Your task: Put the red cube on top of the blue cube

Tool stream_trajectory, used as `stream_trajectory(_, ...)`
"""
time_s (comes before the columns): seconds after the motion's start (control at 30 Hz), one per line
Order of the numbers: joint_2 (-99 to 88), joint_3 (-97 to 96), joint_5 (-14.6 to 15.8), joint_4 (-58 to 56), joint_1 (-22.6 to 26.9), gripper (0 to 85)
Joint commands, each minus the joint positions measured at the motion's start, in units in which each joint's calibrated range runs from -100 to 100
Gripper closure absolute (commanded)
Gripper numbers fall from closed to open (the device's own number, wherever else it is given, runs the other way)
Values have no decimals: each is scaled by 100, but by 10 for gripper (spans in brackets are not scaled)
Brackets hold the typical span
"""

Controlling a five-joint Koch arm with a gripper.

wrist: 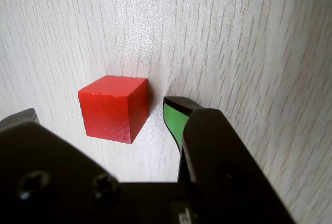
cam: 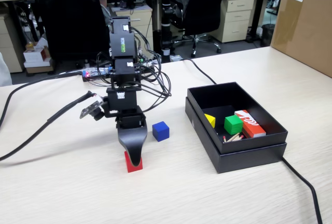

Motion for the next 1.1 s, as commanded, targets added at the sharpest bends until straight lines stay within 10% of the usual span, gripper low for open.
stream_trajectory(0.0, -110, 557, -44, 52, 0, 382)
stream_trajectory(1.07, -87, 484, -29, 43, -24, 710)
